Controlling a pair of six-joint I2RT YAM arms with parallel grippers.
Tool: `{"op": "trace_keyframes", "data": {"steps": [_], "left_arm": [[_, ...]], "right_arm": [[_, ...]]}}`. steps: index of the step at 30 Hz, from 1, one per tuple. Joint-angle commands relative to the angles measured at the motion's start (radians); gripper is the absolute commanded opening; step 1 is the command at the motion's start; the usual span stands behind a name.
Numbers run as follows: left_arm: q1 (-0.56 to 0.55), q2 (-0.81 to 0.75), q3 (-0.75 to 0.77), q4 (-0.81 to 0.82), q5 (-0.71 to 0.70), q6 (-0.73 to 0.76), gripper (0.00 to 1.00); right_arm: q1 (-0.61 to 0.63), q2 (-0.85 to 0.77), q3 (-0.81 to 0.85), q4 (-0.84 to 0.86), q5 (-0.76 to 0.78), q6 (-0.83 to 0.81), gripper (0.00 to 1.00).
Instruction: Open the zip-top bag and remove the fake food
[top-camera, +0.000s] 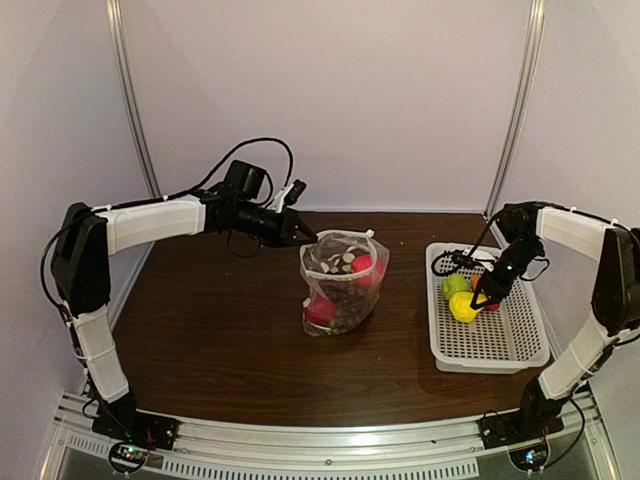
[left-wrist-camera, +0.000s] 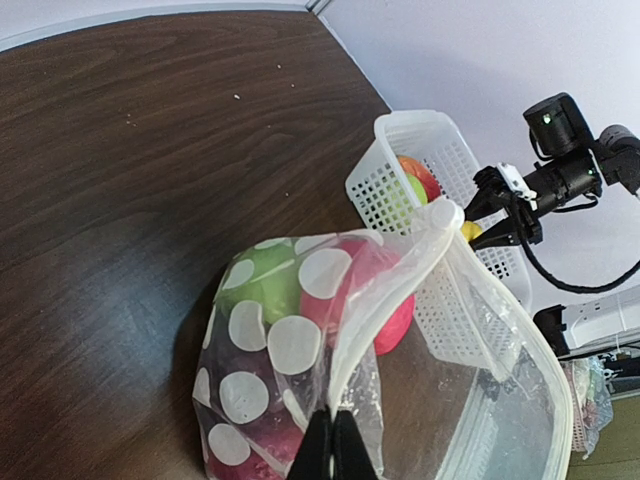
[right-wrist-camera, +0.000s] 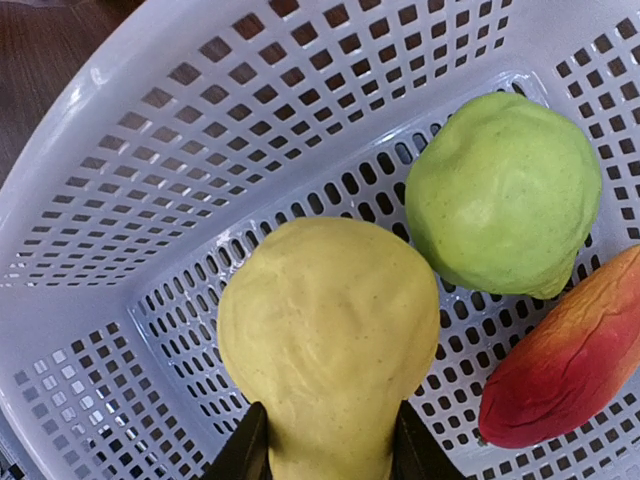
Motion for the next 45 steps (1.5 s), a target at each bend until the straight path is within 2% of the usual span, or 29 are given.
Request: {"op": "trace_keyframes", "data": {"steps": [1,2,10,11,13,18,23,27,33,39,45], "left_arm": [[0.005,0.019,0.020,0.011,-0.002,0.021,0.00],[0.005,0.019,0.020,0.011,-0.001,0.022,0.00],[0.005,0.020,0.021,0.011,0.000,0.020,0.00],[0.005,0.020,0.021,0.011,0.001,0.020,0.00],[0.005,0.022,0.021,0.012,0.004,0.020,0.00],[0.005,0.025,0.022,0.012,0.018,0.020,0.00],[-0.001,0.024,0.027,0.016,0.047,0.022,0.00],[-0.015,0.022,0.028,0.023,0.079,0.034,0.00],[-0.056,0.022,0.025,0.043,0.117,0.043,0.00],[-0.070,0.026,0.006,0.075,0.114,0.016,0.00],[-0.070,0.032,0.003,0.082,0.122,0.005,0.00]], "right_arm": [[0.001,0.029,-0.021,0.070,-0.018,0.039,0.28],[0.002,0.030,-0.024,0.081,-0.020,0.048,0.31],[0.009,-0.017,0.044,0.043,-0.047,0.067,0.72],[0.013,-0.025,0.067,0.036,-0.036,0.075,0.76],[0.028,-0.038,0.102,0.044,-0.003,0.101,0.78],[0.158,-0.065,0.231,0.077,0.035,0.156,0.73],[0.312,-0.076,0.348,0.261,-0.046,0.267,0.70],[0.434,-0.024,0.441,0.337,-0.067,0.270,0.64],[0.616,0.151,0.647,0.176,0.017,0.124,0.46],[0.751,0.196,0.616,0.101,0.160,-0.030,0.34],[0.799,0.254,0.624,0.049,0.210,-0.092,0.31]]}}
